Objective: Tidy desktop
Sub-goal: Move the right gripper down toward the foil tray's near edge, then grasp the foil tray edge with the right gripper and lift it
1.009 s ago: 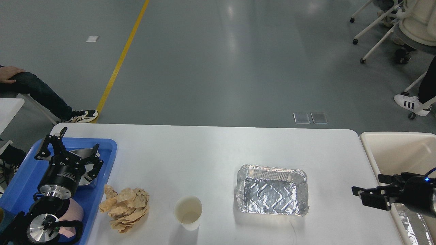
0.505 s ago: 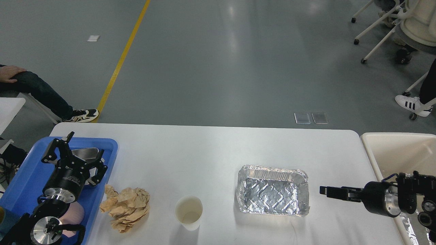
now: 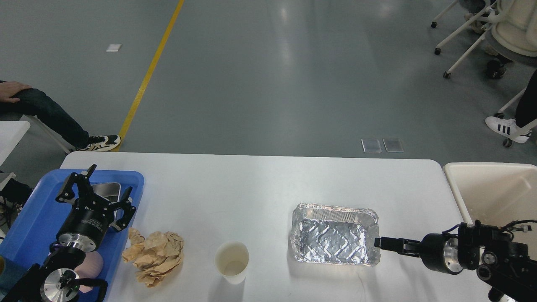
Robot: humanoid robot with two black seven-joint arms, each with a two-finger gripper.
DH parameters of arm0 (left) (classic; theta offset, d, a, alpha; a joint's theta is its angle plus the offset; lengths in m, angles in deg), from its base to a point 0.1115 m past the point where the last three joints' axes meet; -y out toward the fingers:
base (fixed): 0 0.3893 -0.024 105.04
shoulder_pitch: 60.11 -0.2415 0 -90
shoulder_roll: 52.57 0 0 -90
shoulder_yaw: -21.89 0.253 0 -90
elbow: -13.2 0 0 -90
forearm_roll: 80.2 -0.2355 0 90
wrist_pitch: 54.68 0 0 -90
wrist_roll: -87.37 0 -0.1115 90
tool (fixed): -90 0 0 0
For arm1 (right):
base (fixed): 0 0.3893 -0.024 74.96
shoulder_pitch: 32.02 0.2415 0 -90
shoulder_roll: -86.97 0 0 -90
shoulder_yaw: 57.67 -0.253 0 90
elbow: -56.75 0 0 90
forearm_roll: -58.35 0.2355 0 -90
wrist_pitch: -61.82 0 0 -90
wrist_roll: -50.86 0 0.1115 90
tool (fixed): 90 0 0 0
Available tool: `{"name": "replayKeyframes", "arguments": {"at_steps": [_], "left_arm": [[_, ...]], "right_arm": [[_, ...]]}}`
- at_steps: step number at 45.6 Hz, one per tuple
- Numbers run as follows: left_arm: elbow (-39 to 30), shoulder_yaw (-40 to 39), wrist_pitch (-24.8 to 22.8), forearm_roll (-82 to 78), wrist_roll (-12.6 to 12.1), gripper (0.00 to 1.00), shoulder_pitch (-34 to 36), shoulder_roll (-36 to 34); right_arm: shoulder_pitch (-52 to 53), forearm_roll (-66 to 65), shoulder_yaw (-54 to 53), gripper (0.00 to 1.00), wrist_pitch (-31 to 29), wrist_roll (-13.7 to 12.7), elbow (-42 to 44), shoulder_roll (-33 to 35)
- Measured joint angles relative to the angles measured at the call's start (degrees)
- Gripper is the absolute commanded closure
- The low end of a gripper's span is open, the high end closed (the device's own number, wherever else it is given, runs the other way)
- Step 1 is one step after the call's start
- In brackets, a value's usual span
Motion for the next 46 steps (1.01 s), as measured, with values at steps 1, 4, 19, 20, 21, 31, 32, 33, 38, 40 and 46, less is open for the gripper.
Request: {"name": "replayKeyframes", "arguments": {"at_steps": [1, 4, 19, 20, 21, 31, 32, 33, 38, 40, 46], "left_arm": [[0.0, 0.0, 0.0, 0.0, 0.0, 0.03, 0.0, 0.0], [0.1, 0.1, 0.0, 0.0, 0.0, 0.03, 0.0, 0.0], [0.6, 0.1, 0.0, 0.0, 0.0, 0.03, -0.1, 0.0], [0.6, 0.1, 0.0, 0.0, 0.0, 0.03, -0.1, 0.0], [0.6, 0.1, 0.0, 0.0, 0.0, 0.03, -0.1, -0.1], [0.6, 2.1, 0.0, 0.0, 0.0, 0.03, 0.3, -0.1], [0.6, 2.3, 0.0, 0.0, 0.0, 0.03, 0.4, -0.1], [0.6, 2.3, 0.0, 0.0, 0.0, 0.03, 0.4, -0.1], [0.6, 2.4, 0.0, 0.0, 0.0, 0.03, 0.4, -0.1], [0.6, 2.4, 0.0, 0.0, 0.0, 0.03, 0.4, -0.1], [0.6, 2.5, 0.0, 0.0, 0.0, 0.03, 0.4, -0.1]], "right_arm": [[0.0, 0.0, 0.0, 0.00, 0.0, -0.3, 0.1, -0.3], [0.2, 0.0, 0.0, 0.00, 0.0, -1.3, 0.2, -1.2], [1.5, -0.1, 2.0, 0.02, 0.1, -2.8, 0.4, -3.5], [1.5, -0.1, 2.1, 0.03, 0.1, -2.8, 0.4, -3.5], [1.6, -0.1, 2.3, 0.04, 0.1, -2.8, 0.4, -3.5], [1.8, -0.3, 2.6, 0.24, 0.2, -2.8, 0.4, -3.9], [1.8, -0.3, 2.7, 0.27, 0.2, -2.8, 0.5, -3.9], [1.8, -0.4, 2.9, 0.29, 0.2, -2.8, 0.6, -4.0], [2.0, -0.4, 3.9, 0.43, 0.2, -2.8, 1.4, -4.5], [2.1, -0.4, 4.2, 0.47, 0.3, -2.8, 1.8, -4.8], [2.1, -0.4, 4.6, 0.72, 0.3, -2.8, 2.3, -5.5]]}}
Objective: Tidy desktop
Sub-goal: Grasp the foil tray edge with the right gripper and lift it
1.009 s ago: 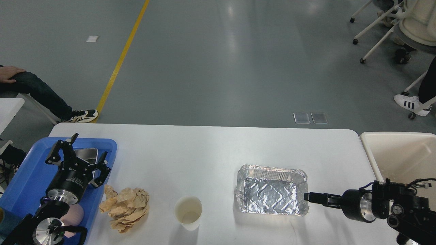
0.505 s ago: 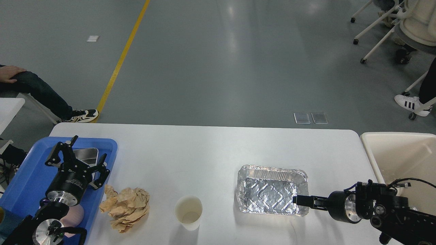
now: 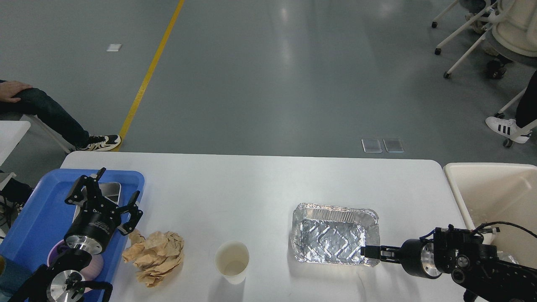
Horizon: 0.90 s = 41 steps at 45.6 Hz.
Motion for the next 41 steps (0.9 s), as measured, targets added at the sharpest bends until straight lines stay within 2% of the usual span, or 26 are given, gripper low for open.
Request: {"name": "replayKeyframes", "arguments": {"at_steps": [3, 8, 29, 36, 41], "left_arm": [[0.0, 0.0, 0.0, 0.0, 0.0, 0.03, 0.0, 0.0], [0.0, 0.0, 0.0, 0.0, 0.0, 0.03, 0.0, 0.0], [0.1, 0.0, 0.0, 0.0, 0.0, 0.03, 0.1, 0.0], [0.2, 0.0, 0.0, 0.0, 0.0, 0.03, 0.2, 0.0], [0.3, 0.0, 0.0, 0.0, 0.0, 0.03, 0.3, 0.0]], "right_arm": [[0.1, 0.0, 0.1, 0.86, 0.0, 0.0, 0.0, -0.2], [0.9, -0.1, 0.2, 1.00, 0.0, 0.1, 0.1, -0.5], [3.8, 0.4, 5.7, 1.00, -0.6, 0.7, -0.3, -0.1], [6.3, 4.0, 5.6, 1.00, -2.7, 0.3, -0.7, 2.8], [8.8, 11.7, 5.4, 1.00, -5.9, -0.6, -2.1, 7.2]]}}
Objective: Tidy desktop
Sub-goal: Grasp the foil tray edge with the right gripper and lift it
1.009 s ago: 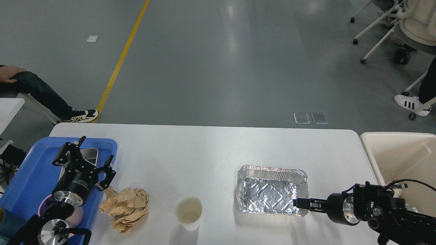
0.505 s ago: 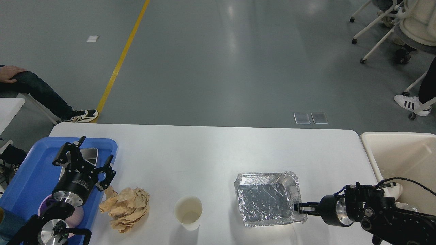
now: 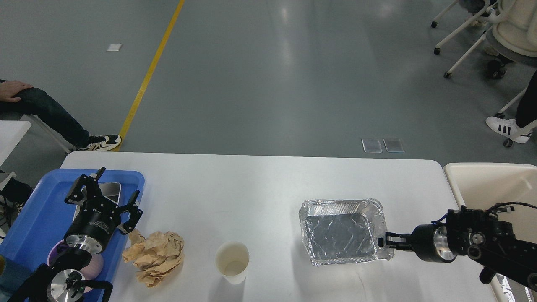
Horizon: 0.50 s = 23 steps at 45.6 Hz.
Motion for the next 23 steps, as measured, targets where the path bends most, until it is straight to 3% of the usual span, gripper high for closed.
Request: {"name": "replayKeyframes", "arguments": {"at_steps": [6, 15, 23], "left_arm": [[0.0, 0.0, 0.5, 0.0, 0.0, 0.03, 0.1, 0.0], [-0.1, 0.0, 1.0, 0.0, 0.0, 0.03, 0.3, 0.0], [-0.1, 0.1, 1.4, 0.0, -0.1, 0.03, 0.3, -0.1]], "right_arm": [[3.7, 6.5, 0.0, 1.00, -2.4, -2.4, -2.7, 5.8], [9.1, 10.6, 0.0, 1.00, -6.9, -3.6, -5.4, 13.5], [13.1, 12.4, 0.0, 1.00, -8.0, -6.8, -5.7, 14.3]]}}
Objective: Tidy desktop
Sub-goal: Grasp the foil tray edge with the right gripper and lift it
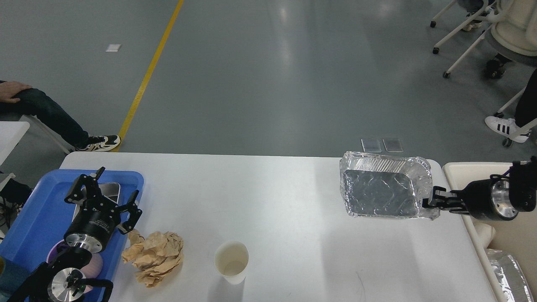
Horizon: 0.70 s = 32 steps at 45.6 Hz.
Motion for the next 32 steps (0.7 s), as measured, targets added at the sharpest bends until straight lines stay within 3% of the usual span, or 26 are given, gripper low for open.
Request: {"name": "replayKeyframes", "arguments": {"at_steps": [9, 13, 32], "left_arm": [[0.0, 0.2, 0.6, 0.0, 0.0, 0.03, 0.0, -1.0], [0.0, 0.3, 0.6, 0.0, 0.0, 0.03, 0.1, -1.2], [0.0, 0.4, 0.7, 0.0, 0.0, 0.03, -0.1, -1.4]], "right_arm": [[5.1, 0.1, 0.7, 1.00, 0.0, -8.1, 0.0, -7.1], [7.6, 0.1, 1.9, 1.00, 0.0, -10.1, 0.3, -10.8], [17.0, 4.8, 12.1, 1.00, 0.0, -11.9, 11.7, -27.1]]}}
